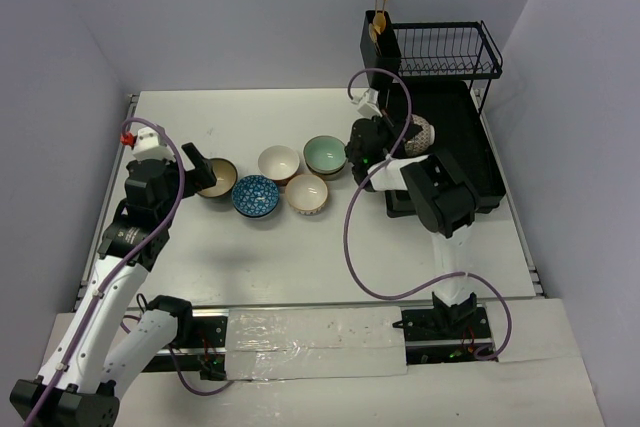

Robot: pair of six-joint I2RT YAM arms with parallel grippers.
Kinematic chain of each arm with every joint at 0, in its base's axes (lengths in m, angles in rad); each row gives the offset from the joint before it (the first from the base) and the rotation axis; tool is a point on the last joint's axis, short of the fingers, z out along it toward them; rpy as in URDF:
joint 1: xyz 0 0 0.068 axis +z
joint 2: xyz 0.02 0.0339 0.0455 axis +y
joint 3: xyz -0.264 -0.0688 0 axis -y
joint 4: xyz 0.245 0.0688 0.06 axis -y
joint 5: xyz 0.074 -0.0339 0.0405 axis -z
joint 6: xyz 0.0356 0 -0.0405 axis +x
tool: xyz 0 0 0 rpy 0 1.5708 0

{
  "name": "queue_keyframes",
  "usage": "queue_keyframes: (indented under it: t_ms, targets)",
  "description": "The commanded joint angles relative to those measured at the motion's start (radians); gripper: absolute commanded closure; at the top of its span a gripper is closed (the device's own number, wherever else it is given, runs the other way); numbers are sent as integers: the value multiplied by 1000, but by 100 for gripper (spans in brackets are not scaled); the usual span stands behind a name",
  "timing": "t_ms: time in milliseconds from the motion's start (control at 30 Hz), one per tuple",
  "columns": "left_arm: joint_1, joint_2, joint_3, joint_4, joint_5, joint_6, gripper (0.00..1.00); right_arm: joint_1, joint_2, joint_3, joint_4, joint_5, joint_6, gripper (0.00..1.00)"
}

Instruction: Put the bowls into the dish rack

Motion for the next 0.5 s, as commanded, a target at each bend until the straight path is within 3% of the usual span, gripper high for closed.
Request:
queue_keyframes:
  t_ms: [0, 400, 467]
  targets:
    - [-3, -7, -2, 12, -7, 15, 1, 16, 29, -1, 96, 8, -19, 100]
    - [-5, -7, -2, 14, -7, 18, 1, 50, 84, 13, 64, -18, -15, 100]
    - [-3, -7, -4, 16, -6, 18, 1, 54, 92, 14, 64, -15, -16, 89]
